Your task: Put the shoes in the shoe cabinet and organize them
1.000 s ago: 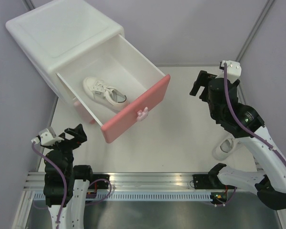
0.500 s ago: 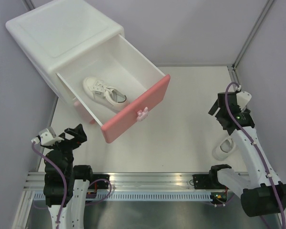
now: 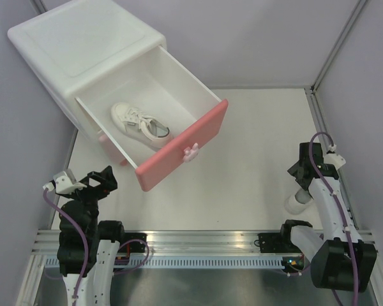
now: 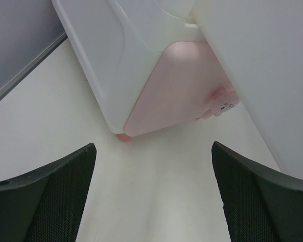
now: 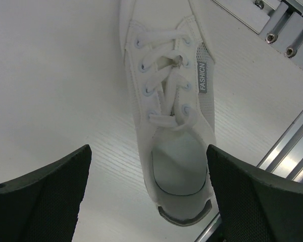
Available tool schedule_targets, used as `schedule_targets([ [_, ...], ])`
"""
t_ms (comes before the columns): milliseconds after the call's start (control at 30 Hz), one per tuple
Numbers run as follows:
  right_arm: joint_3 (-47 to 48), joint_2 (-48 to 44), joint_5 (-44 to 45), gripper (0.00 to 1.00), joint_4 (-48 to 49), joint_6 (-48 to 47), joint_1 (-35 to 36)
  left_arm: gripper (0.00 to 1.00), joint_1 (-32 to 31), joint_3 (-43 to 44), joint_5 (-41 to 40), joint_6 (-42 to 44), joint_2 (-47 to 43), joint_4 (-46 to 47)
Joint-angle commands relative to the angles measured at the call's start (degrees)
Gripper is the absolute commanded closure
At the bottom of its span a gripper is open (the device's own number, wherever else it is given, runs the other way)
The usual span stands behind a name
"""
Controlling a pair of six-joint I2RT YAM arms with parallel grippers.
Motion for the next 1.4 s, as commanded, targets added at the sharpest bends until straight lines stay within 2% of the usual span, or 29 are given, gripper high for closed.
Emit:
schedule_targets([
  [0,-2.5,-0.1,-1.2,0.02,3.1,3.4,-1.8,0.03,-0.3,0.0,-0.8,1.2,-2.8,1.1],
  [67,-4.0,0.1,-0.5,0.04,4.5,3.8,-2.6,0.03,-0.4,0.1,-0.8,1.3,-2.7,1.1],
  [200,-5.6,1.3,-2.4,0.13,6.1,4.3,-4.0,0.04,-0.4,0.2,-0.5,1.4,-2.3,1.1],
  [333,-5.8,2.0,-4.1,0.14,8.1,4.3,-4.9,0.04,-0.4,0.3,0.0,1.5,-1.4,1.1],
  [567,-0.1,1.0,-0.2,0.15,5.0,2.0,-4.6,0.05,-0.4,0.4,0.2,1.6,-0.8,1.0],
  [833,0.3,-0.5,-2.7,0.19,5.1,2.6,-4.0,0.05,-0.7,0.5,0.3,1.5,-0.7,1.1],
  [1367,-5.1,9.2,-2.1,0.26,16.2,4.8,-4.7,0.06,-1.6,0.5,0.4,1.4,-0.7,1.1],
])
